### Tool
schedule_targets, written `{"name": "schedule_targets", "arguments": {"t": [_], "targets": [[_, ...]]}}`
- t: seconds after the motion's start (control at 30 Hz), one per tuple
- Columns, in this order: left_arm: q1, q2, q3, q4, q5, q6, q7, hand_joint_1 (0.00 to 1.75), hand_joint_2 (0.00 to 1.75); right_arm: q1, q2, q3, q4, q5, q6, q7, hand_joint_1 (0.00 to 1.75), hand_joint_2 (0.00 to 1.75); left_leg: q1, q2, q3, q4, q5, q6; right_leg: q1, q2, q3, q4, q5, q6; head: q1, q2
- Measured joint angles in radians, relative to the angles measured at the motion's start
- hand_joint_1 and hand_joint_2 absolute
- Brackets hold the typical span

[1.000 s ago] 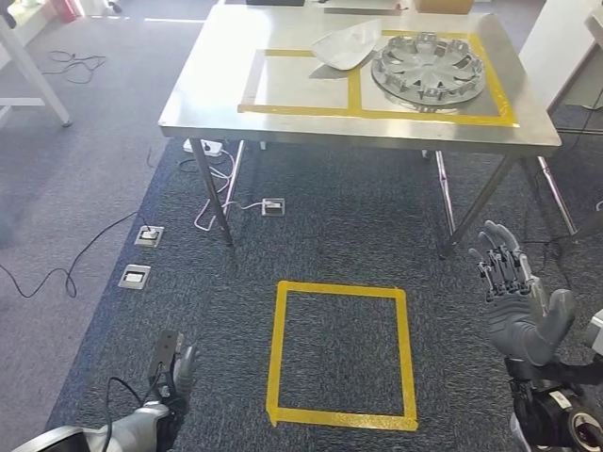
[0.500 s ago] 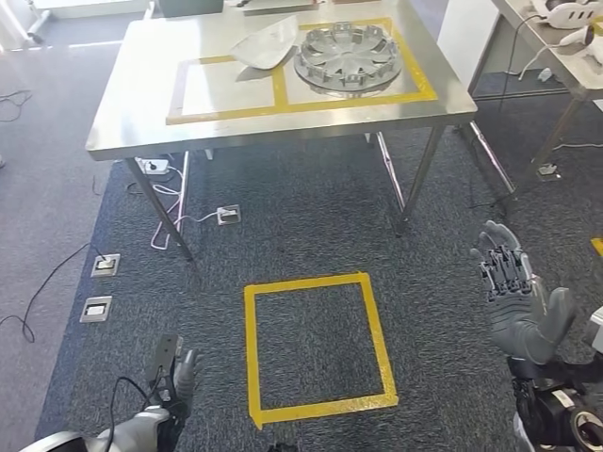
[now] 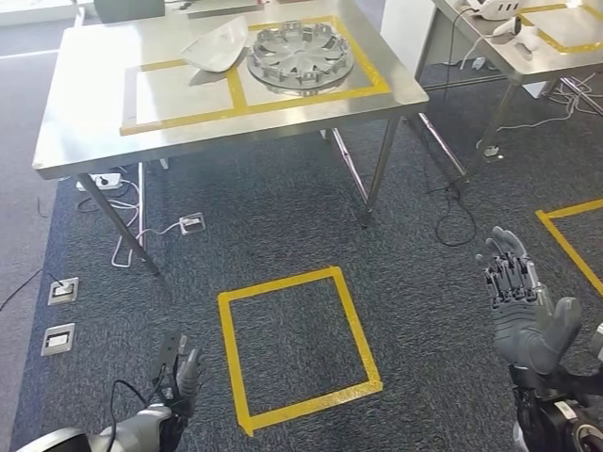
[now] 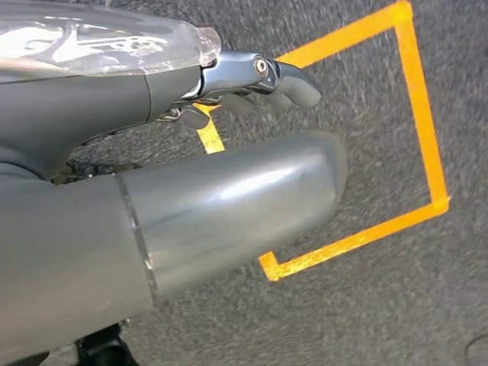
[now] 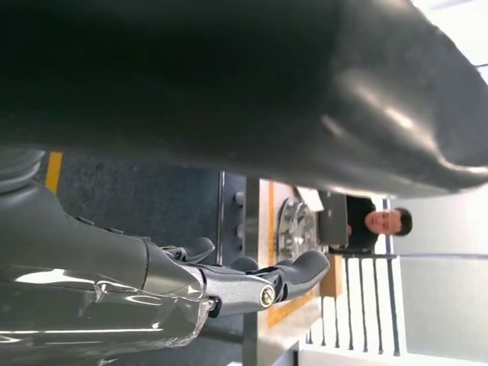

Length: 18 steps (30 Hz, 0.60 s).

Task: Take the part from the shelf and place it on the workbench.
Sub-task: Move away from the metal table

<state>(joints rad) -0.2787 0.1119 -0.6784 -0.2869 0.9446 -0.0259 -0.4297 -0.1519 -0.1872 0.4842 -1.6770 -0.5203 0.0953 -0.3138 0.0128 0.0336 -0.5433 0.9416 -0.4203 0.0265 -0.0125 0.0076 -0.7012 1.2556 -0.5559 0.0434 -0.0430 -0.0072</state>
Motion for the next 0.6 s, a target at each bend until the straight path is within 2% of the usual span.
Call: {"name": "schedule_targets", "arguments": {"t": [0.03, 0.07, 0.1, 0.17, 0.2, 0.23, 0.27, 0.3, 0.33, 0.37, 0.4, 0.43, 0.47, 0.5, 0.53, 0.57, 0.6], "targets": [[0.0, -0.001, 0.0, 0.0, 0.0, 0.0, 0.0, 0.0, 0.0, 0.001, 0.0, -0.001, 0.0, 0.0, 0.0, 0.0, 0.0, 0.0, 0.0, 0.012, 0.0, 0.0, -0.001, -0.001, -0.001, -0.003, 0.009, -0.01, 0.013, 0.001, 0.0, 0.0], [0.0, -0.002, 0.0, 0.0, 0.0, 0.0, 0.001, 0.0, 0.0, 0.002, 0.0, -0.001, -0.001, 0.0, -0.001, 0.0, 0.0, 0.0, 0.0, 0.024, 0.002, 0.001, -0.002, -0.003, -0.001, -0.009, 0.038, -0.062, 0.042, 0.001, 0.0, 0.0], [-0.001, -0.003, 0.0, 0.0, 0.0, 0.0, 0.001, 0.0, 0.0, 0.002, 0.0, -0.001, -0.002, 0.0, -0.001, 0.001, 0.0, 0.0, -0.001, 0.034, 0.004, 0.001, -0.003, -0.005, 0.0, -0.026, 0.082, -0.142, 0.077, -0.001, 0.0, 0.0], [-0.002, -0.005, 0.0, 0.0, -0.001, 0.0, 0.001, 0.0, 0.0, 0.001, 0.0, -0.003, -0.007, 0.0, -0.001, 0.001, 0.0, 0.0, -0.007, 0.053, 0.007, 0.003, -0.007, -0.013, 0.008, -0.066, 0.15, -0.273, 0.118, -0.012, 0.001, 0.0], [-0.002, -0.005, 0.001, 0.0, -0.001, -0.001, 0.001, 0.0, 0.0, 0.001, 0.0, -0.003, -0.008, 0.0, -0.001, 0.001, 0.0, 0.0, -0.01, 0.062, 0.007, 0.003, -0.008, -0.017, 0.012, -0.077, 0.165, -0.302, 0.124, -0.019, 0.0, 0.0], [-0.002, -0.005, 0.001, 0.0, -0.002, -0.004, 0.004, 0.0, 0.0, 0.001, 0.0, -0.004, -0.01, 0.0, -0.001, 0.001, 0.0, 0.0, -0.012, 0.072, 0.008, 0.003, -0.008, -0.022, 0.015, -0.073, 0.165, -0.307, 0.123, -0.025, -0.001, 0.0], [-0.004, -0.006, 0.001, 0.0, -0.004, -0.007, 0.008, 0.0, 0.0, 0.001, 0.0, -0.004, -0.01, 0.0, -0.003, 0.001, 0.0, 0.0, -0.012, 0.081, 0.008, 0.003, -0.007, -0.026, 0.014, -0.059, 0.164, -0.308, 0.127, -0.031, -0.003, 0.0], [-0.006, -0.006, 0.001, 0.0, -0.006, -0.012, 0.014, 0.0, 0.0, 0.001, 0.0, -0.004, -0.011, 0.0, -0.005, 0.001, 0.0, 0.0, -0.011, 0.079, 0.008, 0.007, -0.012, -0.032, 0.012, -0.048, 0.163, -0.309, 0.131, -0.037, -0.004, 0.0], [-0.008, -0.007, 0.001, 0.0, -0.009, -0.017, 0.019, 0.0, 0.0, -0.001, 0.0, -0.004, -0.013, 0.0, -0.007, 0.001, 0.0, 0.0, -0.009, 0.062, 0.001, 0.025, -0.026, -0.037, 0.01, -0.037, 0.162, -0.312, 0.135, -0.043, -0.005, 0.0], [-0.01, -0.007, 0.001, 0.0, -0.012, -0.02, 0.023, 0.0, 0.0, -0.003, 0.0, -0.004, -0.015, 0.0, -0.01, 0.002, 0.0, 0.0, -0.006, 0.037, -0.015, 0.064, -0.051, -0.043, 0.007, -0.027, 0.161, -0.315, 0.139, -0.049, -0.008, 0.0], [-0.011, -0.007, 0.001, 0.0, -0.014, -0.021, 0.027, 0.0, 0.0, -0.005, 0.0, -0.004, -0.016, 0.0, -0.013, 0.002, 0.0, 0.0, -0.004, 0.007, -0.043, 0.125, -0.086, -0.047, 0.005, -0.017, 0.16, -0.316, 0.141, -0.053, -0.011, 0.0], [-0.011, -0.008, 0.001, 0.0, -0.015, -0.021, 0.029, 0.0, 0.0, -0.007, 0.0, -0.004, -0.016, 0.0, -0.016, 0.002, 0.0, 0.0, -0.004, -0.013, -0.079, 0.2, -0.121, -0.049, 0.005, -0.006, 0.158, -0.316, 0.143, -0.056, -0.015, 0.0], [-0.009, -0.008, 0.001, 0.0, -0.016, -0.021, 0.031, 0.0, 0.0, -0.007, 0.0, -0.004, -0.016, 0.0, -0.022, 0.003, 0.0, 0.0, -0.003, -0.022, -0.113, 0.268, -0.147, -0.051, 0.005, 0.006, 0.156, -0.316, 0.144, -0.058, -0.018, 0.0], [-0.008, -0.008, 0.001, 0.0, -0.018, -0.02, 0.032, 0.0, 0.0, -0.006, 0.0, -0.004, -0.017, -0.001, -0.027, 0.003, 0.0, 0.0, -0.003, -0.026, -0.135, 0.31, -0.155, -0.051, 0.006, 0.02, 0.155, -0.315, 0.145, -0.058, -0.019, 0.0], [-0.007, -0.008, 0.001, 0.0, -0.019, -0.019, 0.034, 0.0, 0.0, -0.006, 0.0, -0.004, -0.018, -0.003, -0.033, 0.004, 0.0, 0.0, -0.003, -0.027, -0.139, 0.312, -0.142, -0.05, 0.006, 0.035, 0.154, -0.315, 0.146, -0.058, -0.02, 0.0], [-0.008, -0.008, 0.001, 0.0, -0.02, -0.018, 0.035, 0.0, 0.0, -0.005, 0.0, -0.003, -0.021, -0.006, -0.04, 0.004, 0.0, 0.0, -0.003, -0.031, -0.122, 0.271, -0.111, -0.047, 0.006, 0.049, 0.154, -0.315, 0.147, -0.057, -0.021, 0.0], [-0.01, -0.008, 0.001, 0.0, -0.021, -0.018, 0.037, 0.0, 0.0, -0.005, 0.0, -0.003, -0.026, -0.01, -0.046, 0.005, 0.0, 0.0, -0.003, -0.041, -0.089, 0.201, -0.071, -0.042, 0.006, 0.063, 0.154, -0.314, 0.148, -0.056, -0.022, 0.0]]}}
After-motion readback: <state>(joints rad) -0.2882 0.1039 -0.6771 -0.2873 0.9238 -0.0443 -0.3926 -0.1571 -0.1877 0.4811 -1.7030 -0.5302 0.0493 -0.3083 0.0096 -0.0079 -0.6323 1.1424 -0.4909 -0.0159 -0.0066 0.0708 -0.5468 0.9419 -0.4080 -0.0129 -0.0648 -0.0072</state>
